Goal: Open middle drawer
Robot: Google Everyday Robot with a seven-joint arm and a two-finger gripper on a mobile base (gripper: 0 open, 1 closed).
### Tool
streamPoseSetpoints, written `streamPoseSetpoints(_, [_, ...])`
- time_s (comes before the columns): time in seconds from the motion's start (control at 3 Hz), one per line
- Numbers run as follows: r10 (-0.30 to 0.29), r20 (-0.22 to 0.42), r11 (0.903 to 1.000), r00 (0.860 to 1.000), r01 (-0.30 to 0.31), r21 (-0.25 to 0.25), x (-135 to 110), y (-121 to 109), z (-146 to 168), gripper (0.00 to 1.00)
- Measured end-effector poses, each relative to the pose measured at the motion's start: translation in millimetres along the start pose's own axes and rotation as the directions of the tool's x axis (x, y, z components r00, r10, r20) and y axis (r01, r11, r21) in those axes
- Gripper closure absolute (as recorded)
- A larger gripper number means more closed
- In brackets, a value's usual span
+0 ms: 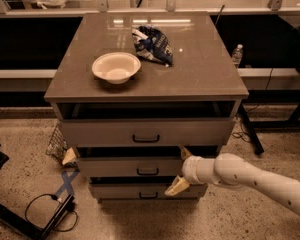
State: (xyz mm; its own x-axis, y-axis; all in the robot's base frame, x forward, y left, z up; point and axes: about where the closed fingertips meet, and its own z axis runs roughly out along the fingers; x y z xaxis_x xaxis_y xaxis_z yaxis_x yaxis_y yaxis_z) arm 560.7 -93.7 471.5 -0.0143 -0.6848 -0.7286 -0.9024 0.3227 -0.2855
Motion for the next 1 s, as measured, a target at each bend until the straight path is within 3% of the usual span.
streamPoseSetpoints(0.33, [-0.027,-0.052,0.9996,0.998,0.027,-0.011,4,-14,15,0.0])
streamPoseSetpoints(0.67, [-0.052,-0.154,0.9981,0.987,0.046,-0.04,15,-19,31,0.0])
streamPoseSetpoints(1.0, [-0.061,-0.246,0.995,0.967,0.04,-0.091,36,-12,53,0.17])
